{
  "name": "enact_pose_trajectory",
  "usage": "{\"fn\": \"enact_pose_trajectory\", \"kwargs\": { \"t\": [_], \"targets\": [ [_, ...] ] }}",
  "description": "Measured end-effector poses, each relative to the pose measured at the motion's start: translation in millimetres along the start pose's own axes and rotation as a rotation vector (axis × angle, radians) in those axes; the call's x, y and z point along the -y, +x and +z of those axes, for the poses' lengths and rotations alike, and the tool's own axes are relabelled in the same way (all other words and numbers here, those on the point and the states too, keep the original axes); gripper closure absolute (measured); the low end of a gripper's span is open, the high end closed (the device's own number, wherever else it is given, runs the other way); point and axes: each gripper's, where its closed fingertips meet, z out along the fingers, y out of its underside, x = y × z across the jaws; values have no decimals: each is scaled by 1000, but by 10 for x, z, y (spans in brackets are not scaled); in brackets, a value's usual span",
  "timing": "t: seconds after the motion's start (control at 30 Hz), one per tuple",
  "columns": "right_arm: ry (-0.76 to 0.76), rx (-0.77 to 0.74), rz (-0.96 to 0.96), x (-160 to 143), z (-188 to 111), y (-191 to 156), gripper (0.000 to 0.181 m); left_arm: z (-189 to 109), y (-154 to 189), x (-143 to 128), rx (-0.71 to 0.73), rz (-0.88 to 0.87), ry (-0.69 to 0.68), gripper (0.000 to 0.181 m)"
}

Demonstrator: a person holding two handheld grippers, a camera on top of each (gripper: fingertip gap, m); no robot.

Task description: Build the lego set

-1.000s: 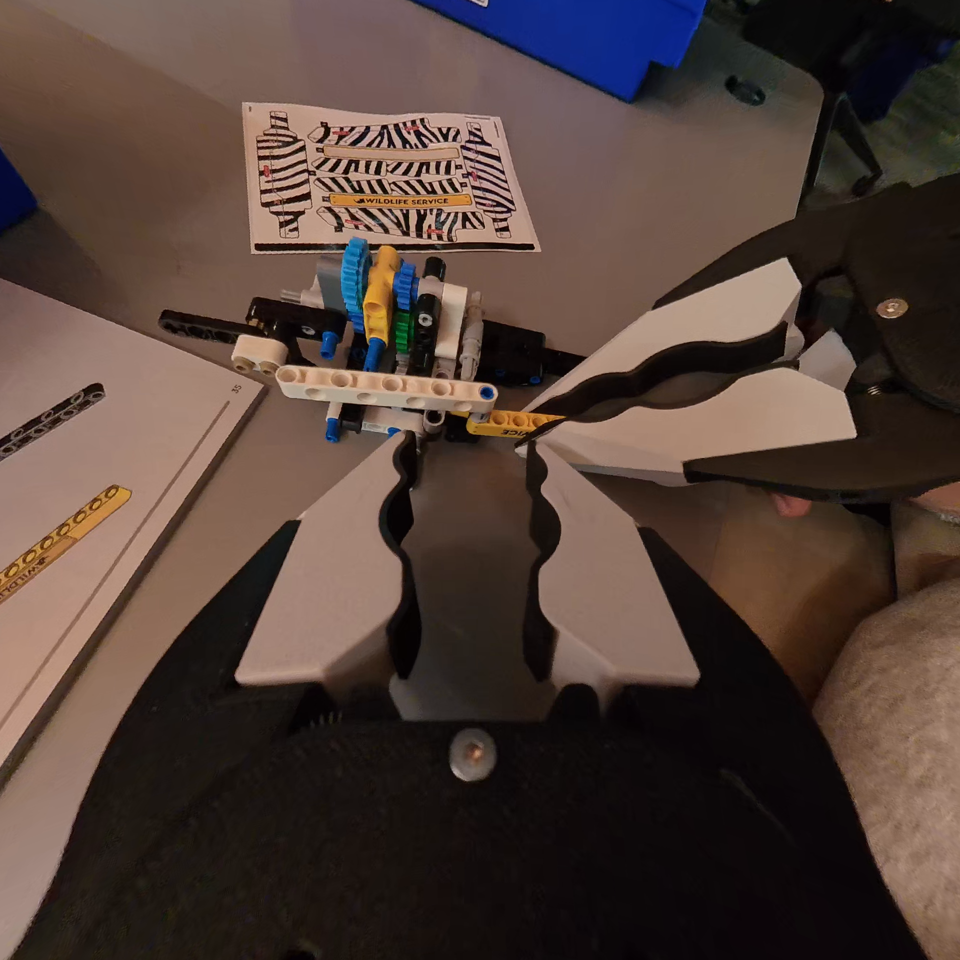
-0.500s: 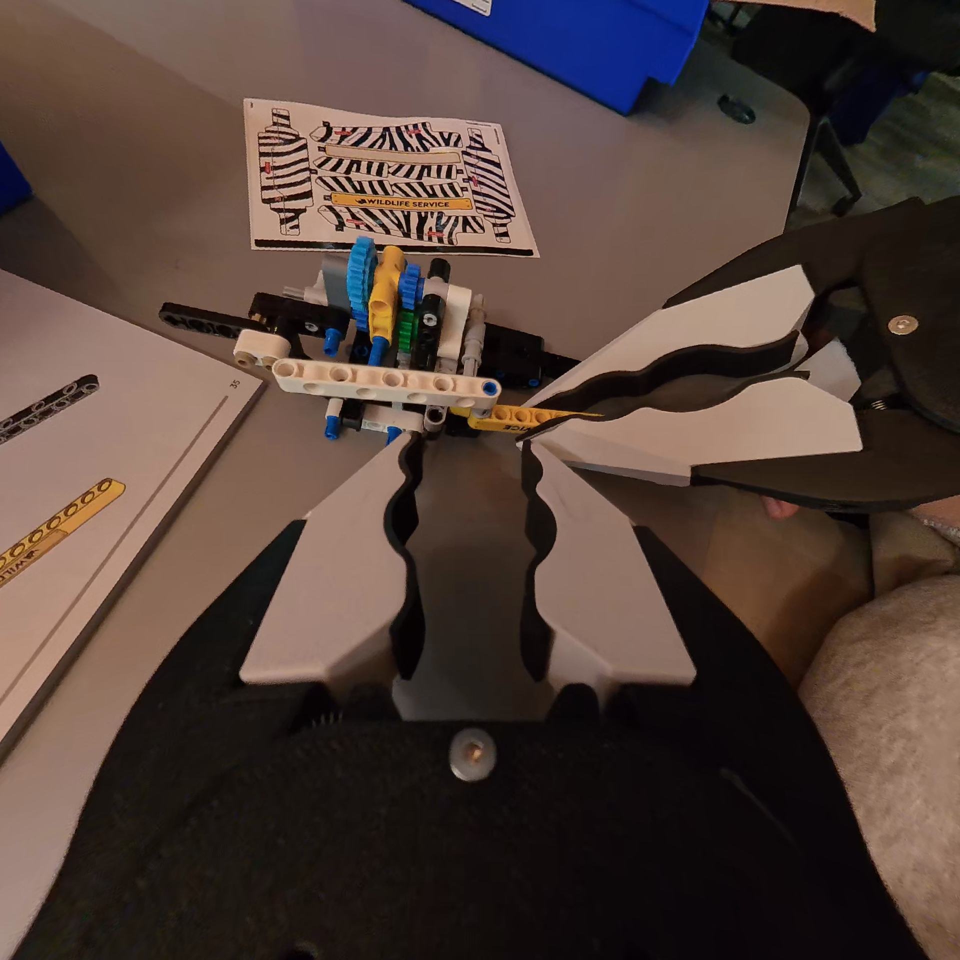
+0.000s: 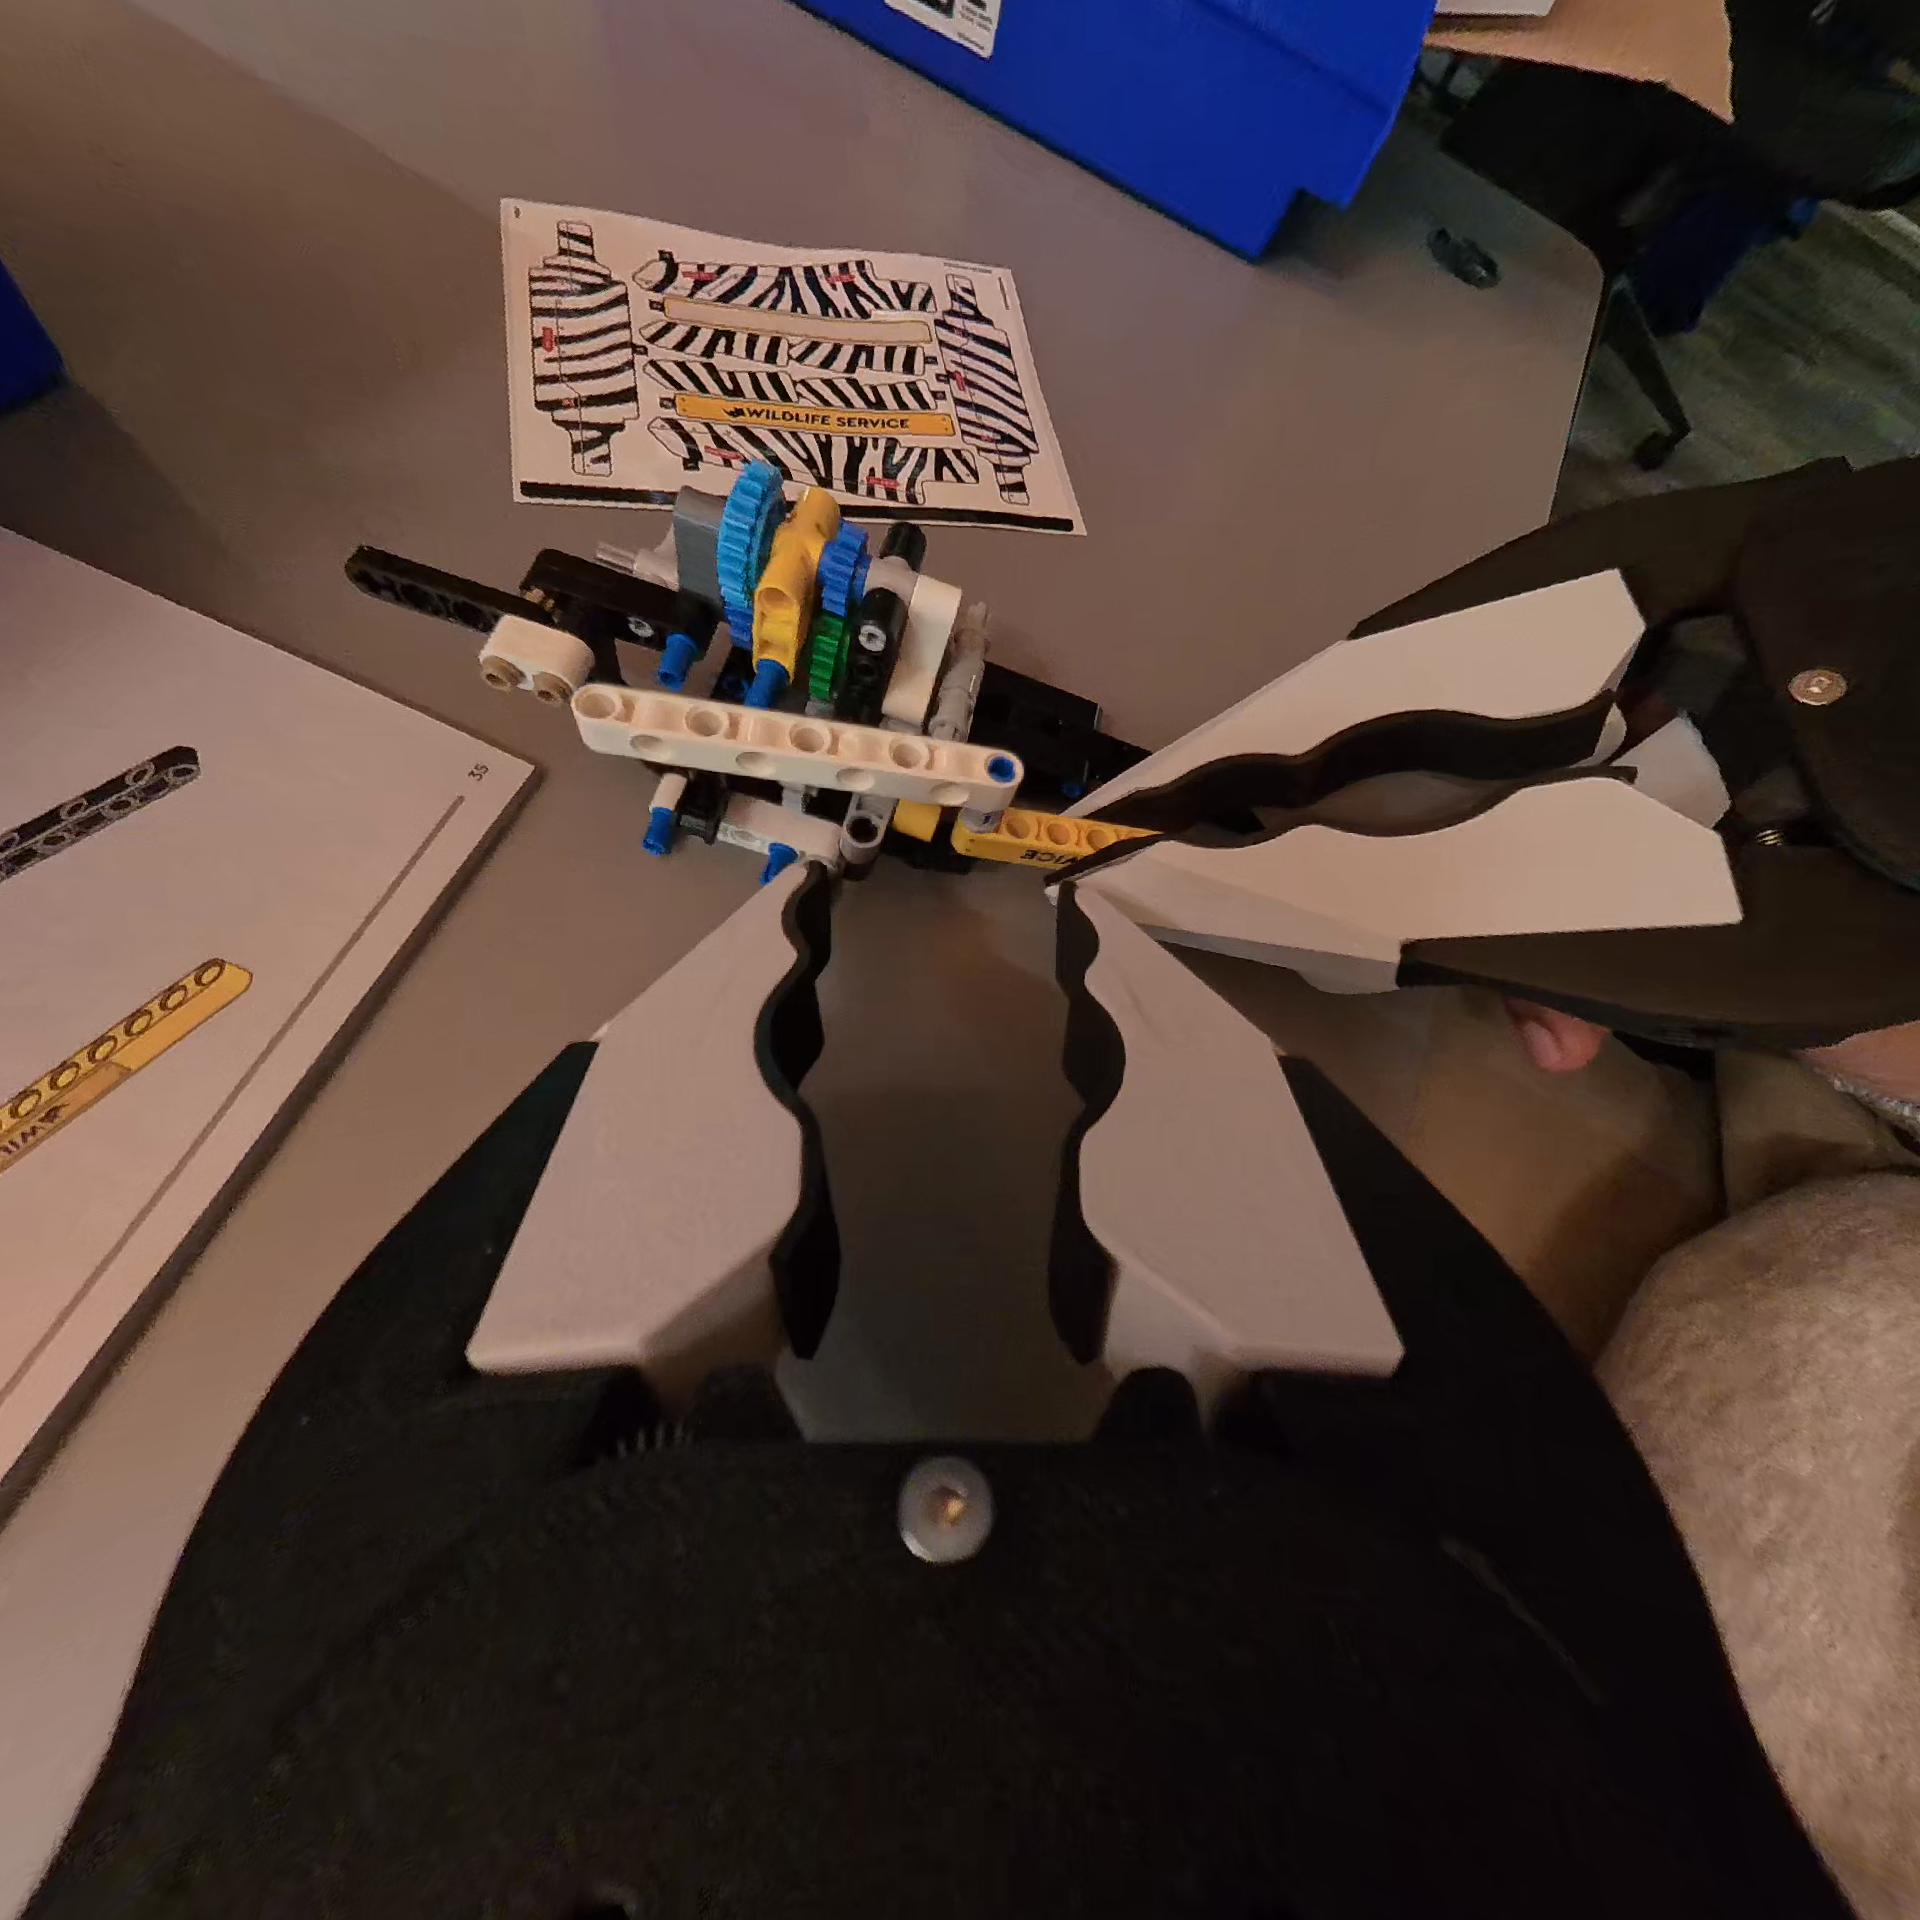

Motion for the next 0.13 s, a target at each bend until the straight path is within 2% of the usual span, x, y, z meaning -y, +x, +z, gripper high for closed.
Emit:
{"fn": "enact_pose_trajectory", "kwargs": {
  "t": [0.03, 0.13],
  "targets": [
    [5, -4, -2, 9, -6, 2, 176, -2, -1, 9, -2, -1, 5, 139],
    [20, -3, -7, 37, -21, 5, 176, -11, 12, 19, -24, -10, 14, 137]
  ]
}}
